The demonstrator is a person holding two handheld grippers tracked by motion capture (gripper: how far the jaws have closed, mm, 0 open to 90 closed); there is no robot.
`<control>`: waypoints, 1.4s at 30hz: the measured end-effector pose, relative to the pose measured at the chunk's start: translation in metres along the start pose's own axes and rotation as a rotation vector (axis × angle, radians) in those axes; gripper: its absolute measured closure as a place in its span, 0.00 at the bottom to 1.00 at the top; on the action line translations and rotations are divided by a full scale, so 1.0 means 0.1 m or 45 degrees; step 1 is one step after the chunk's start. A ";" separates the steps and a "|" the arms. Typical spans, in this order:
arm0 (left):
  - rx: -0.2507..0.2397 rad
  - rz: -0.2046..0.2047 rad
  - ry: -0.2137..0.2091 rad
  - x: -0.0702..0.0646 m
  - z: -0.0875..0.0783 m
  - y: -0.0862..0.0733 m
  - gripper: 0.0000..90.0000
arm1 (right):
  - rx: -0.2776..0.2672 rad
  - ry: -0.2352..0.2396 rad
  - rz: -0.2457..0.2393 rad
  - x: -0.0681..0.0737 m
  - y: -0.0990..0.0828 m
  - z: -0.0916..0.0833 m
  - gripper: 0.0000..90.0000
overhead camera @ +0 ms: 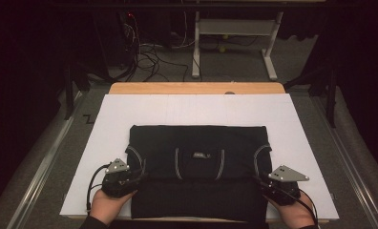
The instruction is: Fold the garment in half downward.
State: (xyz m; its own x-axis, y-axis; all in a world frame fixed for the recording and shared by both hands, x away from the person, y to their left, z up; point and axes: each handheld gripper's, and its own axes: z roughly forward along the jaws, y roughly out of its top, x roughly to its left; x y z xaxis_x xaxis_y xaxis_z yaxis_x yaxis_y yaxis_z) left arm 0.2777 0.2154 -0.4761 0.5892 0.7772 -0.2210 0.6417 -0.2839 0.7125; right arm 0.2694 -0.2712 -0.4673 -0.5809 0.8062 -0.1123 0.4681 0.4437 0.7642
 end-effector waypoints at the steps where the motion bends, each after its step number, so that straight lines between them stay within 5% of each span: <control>1: 0.006 0.002 0.005 0.00 -0.01 0.00 0.69 | 0.000 0.000 0.000 0.00 0.00 0.00 0.79; 2: 0.000 0.002 0.008 0.01 -0.02 0.01 0.62 | 0.045 0.032 0.015 0.00 -0.03 0.03 0.75; 6: -0.051 0.000 0.042 0.02 -0.09 0.00 0.51 | 0.037 0.050 0.031 0.00 -0.05 0.01 0.63; 12: -0.119 -0.020 0.048 0.05 -0.13 0.06 0.34 | -0.073 0.055 0.118 -0.06 -0.04 -0.11 0.47; 17: -0.144 -0.031 0.036 0.02 -0.12 0.17 0.29 | -0.166 0.057 0.155 -0.10 0.08 -0.13 0.46; 20: -0.126 0.011 0.054 -0.01 -0.05 0.31 0.29 | -0.192 0.071 0.172 -0.15 0.23 -0.08 0.46; 25: -0.018 -0.005 0.033 0.07 0.12 0.65 0.26 | -0.155 0.096 0.147 -0.18 0.47 0.10 0.45; 30: 0.051 0.029 0.043 -0.04 0.33 0.93 0.26 | -0.079 0.107 0.117 -0.15 0.73 0.37 0.45; 31: 0.121 0.035 0.063 -0.05 0.45 0.98 0.27 | -0.028 0.103 0.099 -0.13 0.78 0.49 0.46; 32: 0.121 0.035 0.063 -0.05 0.45 0.98 0.26 | -0.028 0.103 0.099 -0.13 0.78 0.49 0.46; 36: 0.293 -0.017 0.040 0.03 0.67 0.91 0.26 | 0.067 0.130 0.099 -0.08 0.72 0.65 0.51; 42: 0.303 0.094 0.060 -0.08 0.72 0.85 0.37 | 0.151 0.131 0.066 -0.01 0.64 0.74 0.58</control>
State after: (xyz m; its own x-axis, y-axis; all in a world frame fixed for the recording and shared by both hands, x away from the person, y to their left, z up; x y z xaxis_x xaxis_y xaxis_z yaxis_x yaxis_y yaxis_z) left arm 0.3633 0.1450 -0.4613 0.6191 0.7729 -0.1389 0.6984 -0.4610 0.5475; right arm 0.3496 -0.2147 -0.4653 -0.6164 0.7874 -0.0045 0.5707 0.4506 0.6865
